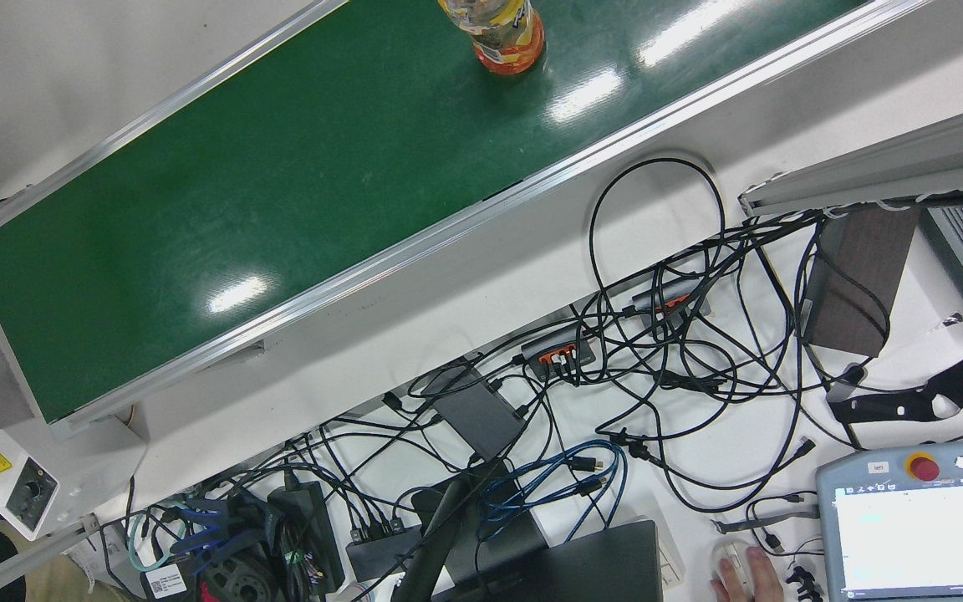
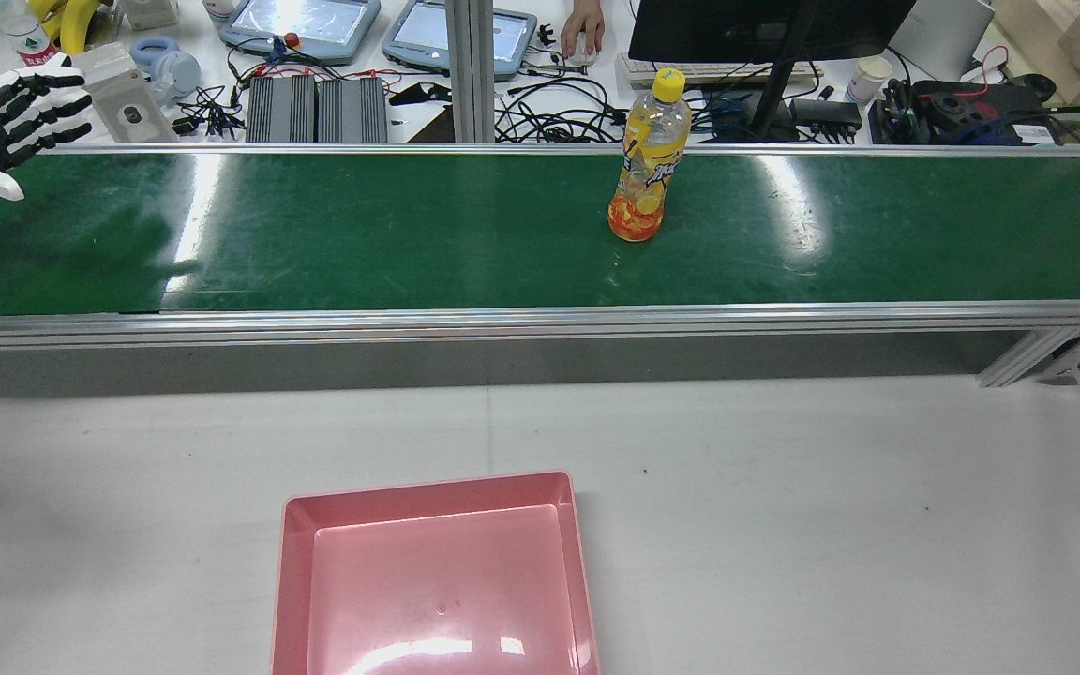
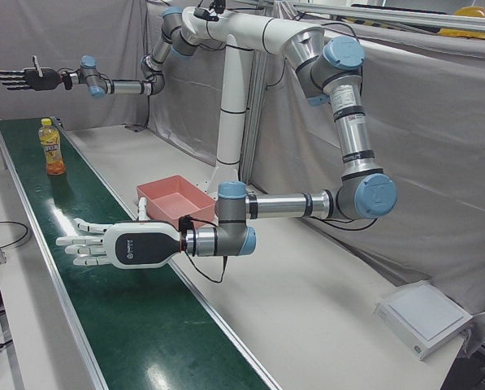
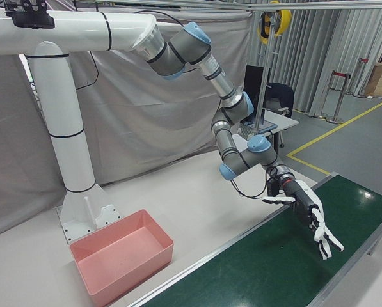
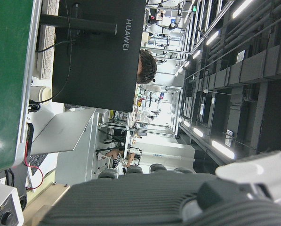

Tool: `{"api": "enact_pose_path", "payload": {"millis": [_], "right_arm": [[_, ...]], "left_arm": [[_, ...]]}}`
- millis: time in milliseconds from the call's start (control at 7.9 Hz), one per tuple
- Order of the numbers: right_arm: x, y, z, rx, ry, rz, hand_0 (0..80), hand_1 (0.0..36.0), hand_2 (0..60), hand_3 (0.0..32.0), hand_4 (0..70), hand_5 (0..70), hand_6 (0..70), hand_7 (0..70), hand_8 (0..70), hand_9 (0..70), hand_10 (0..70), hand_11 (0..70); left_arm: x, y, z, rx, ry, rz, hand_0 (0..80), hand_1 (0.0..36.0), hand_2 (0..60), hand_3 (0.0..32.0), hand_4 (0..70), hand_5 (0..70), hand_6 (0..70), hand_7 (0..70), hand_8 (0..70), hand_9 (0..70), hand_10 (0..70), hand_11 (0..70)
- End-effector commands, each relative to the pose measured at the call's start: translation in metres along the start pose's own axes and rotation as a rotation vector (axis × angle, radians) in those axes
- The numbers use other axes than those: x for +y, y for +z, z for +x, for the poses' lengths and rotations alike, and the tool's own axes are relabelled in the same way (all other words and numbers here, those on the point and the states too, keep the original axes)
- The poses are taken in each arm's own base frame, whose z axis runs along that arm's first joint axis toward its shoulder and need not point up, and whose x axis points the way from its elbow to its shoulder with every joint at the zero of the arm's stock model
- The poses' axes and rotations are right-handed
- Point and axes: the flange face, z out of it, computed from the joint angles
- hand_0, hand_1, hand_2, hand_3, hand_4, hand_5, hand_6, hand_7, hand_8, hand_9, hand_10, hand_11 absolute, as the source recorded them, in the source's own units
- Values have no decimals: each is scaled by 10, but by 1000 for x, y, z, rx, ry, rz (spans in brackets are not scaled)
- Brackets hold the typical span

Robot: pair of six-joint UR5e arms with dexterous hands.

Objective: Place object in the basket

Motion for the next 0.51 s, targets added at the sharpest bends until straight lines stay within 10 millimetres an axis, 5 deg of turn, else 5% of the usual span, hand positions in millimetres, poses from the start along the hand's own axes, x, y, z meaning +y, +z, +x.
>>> {"api": "enact_pose_path", "payload": {"millis": [0, 380], "right_arm": [[-1, 0, 0, 0, 0, 1, 0, 0, 0, 0, 0, 0, 0, 0, 0, 0, 0, 0], [-1, 0, 0, 0, 0, 1, 0, 0, 0, 0, 0, 0, 0, 0, 0, 0, 0, 0]], "left_arm": [[1, 0, -1, -1, -2, -1, 490, 84, 0, 56, 124, 248, 18, 6, 91, 91, 73, 116], [1, 0, -1, -2, -2, -2, 491, 84, 0, 52, 123, 251, 17, 6, 90, 89, 72, 115]]}}
